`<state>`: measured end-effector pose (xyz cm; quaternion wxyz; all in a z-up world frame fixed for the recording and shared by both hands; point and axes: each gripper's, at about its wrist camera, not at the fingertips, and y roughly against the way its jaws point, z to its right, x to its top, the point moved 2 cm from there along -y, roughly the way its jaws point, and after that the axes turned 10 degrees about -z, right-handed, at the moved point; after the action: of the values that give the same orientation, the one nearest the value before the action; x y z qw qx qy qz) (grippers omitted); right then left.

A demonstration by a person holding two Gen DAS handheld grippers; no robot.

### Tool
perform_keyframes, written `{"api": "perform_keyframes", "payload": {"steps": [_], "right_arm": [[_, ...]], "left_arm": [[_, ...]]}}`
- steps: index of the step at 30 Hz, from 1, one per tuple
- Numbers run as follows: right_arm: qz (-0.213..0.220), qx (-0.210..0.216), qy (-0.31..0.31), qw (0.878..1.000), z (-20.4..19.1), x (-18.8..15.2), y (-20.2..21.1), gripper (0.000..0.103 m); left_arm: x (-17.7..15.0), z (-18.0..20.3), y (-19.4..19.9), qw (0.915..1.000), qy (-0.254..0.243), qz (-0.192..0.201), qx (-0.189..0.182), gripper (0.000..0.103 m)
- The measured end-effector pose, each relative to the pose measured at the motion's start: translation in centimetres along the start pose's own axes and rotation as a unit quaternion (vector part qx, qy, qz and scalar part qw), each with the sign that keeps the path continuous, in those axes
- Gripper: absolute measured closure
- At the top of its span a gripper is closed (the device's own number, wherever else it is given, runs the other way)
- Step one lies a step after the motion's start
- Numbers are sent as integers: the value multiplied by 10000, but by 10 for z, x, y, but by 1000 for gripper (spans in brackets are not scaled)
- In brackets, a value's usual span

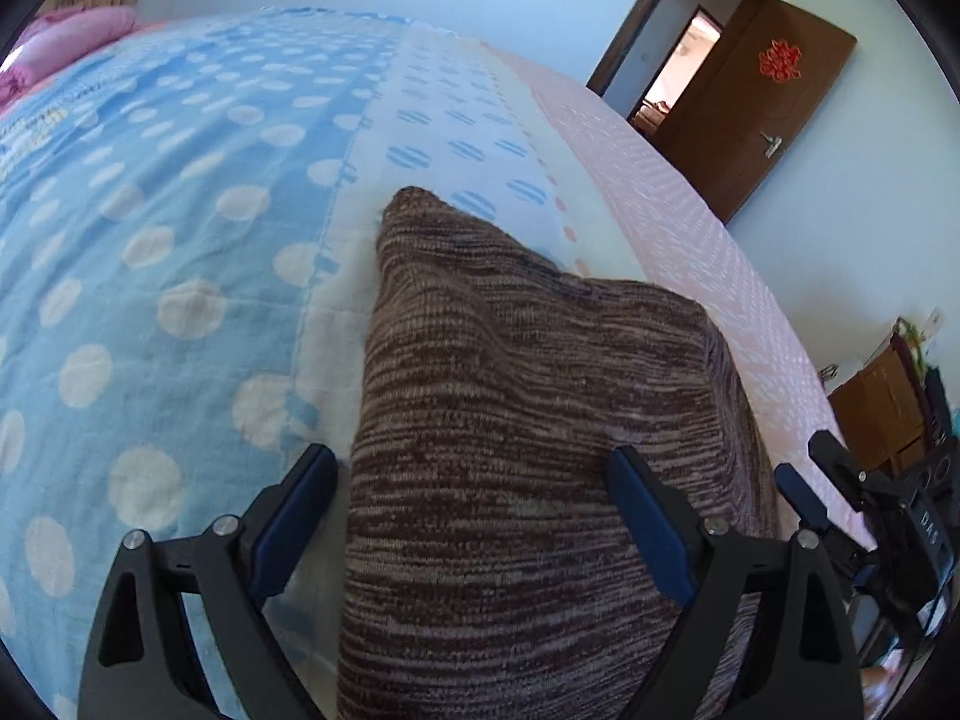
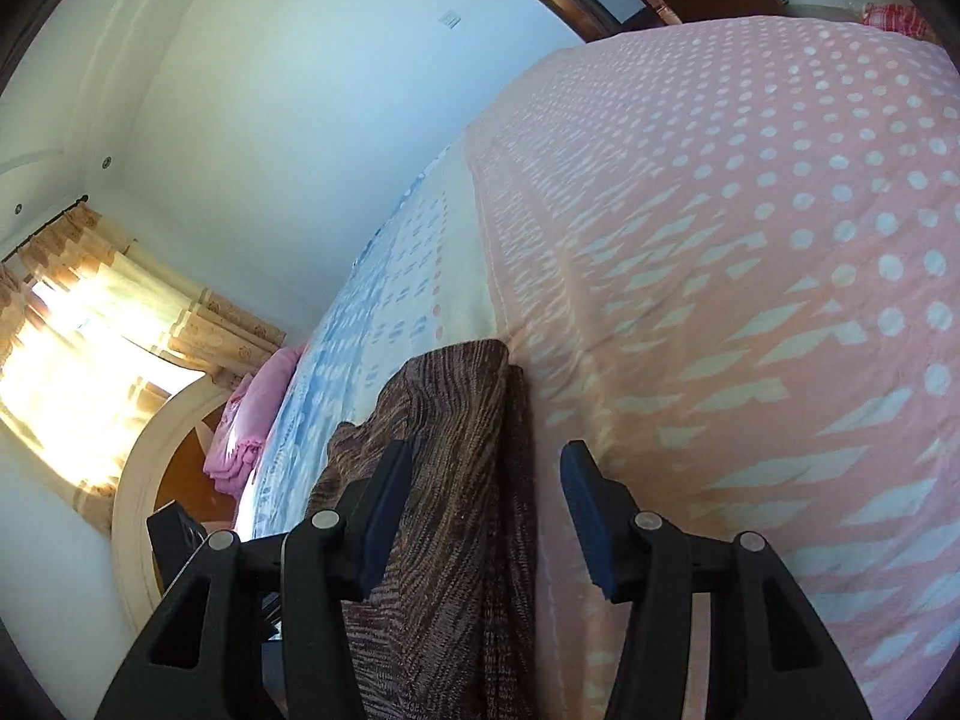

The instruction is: Fold small clothes

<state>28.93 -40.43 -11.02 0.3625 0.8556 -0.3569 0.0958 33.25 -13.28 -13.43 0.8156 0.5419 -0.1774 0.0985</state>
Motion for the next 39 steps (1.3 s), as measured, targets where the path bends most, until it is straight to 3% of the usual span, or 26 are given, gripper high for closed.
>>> {"api": "perform_keyframes", "payload": {"steps": [2, 7, 9, 17, 21, 25, 30, 33, 39], "right_arm": [[-219, -54, 132, 9997, -6, -2, -11, 50], [-451, -808, 705, 9932, -25, -5, -32, 46], [-511, -885, 875, 9909, -32, -2, -41, 40], [-759, -1312, 1542, 9763, -49, 3, -71, 36], [-782, -1281, 1530, 9768, -47, 6, -71, 42], [-896, -1120, 1628, 9762, -48, 2, -71, 72], [-847, -1213, 1766, 9731, -52, 0, -71, 73], [-862, -1035, 1503, 9794, -43, 3, -70, 66], [-904, -770, 1276, 9847, -35, 6, -68, 64]], "left_arm": [[0, 4, -4, 9999, -150, -19, 81, 5], [0, 8, -8, 9994, -317, -39, 133, 0], [-1, 7, -8, 9993, -325, -24, 158, 0], [-5, 15, -10, 9975, -469, -27, 535, 0], [-7, 16, -10, 9971, -476, 3, 585, 0], [-7, 18, -10, 9965, -513, 32, 652, 2], [-9, 21, -9, 9957, -622, 102, 675, 10], [-8, 20, -10, 9961, -614, 93, 631, 10], [-1, 23, -10, 9964, -638, -137, 547, 5]]}}
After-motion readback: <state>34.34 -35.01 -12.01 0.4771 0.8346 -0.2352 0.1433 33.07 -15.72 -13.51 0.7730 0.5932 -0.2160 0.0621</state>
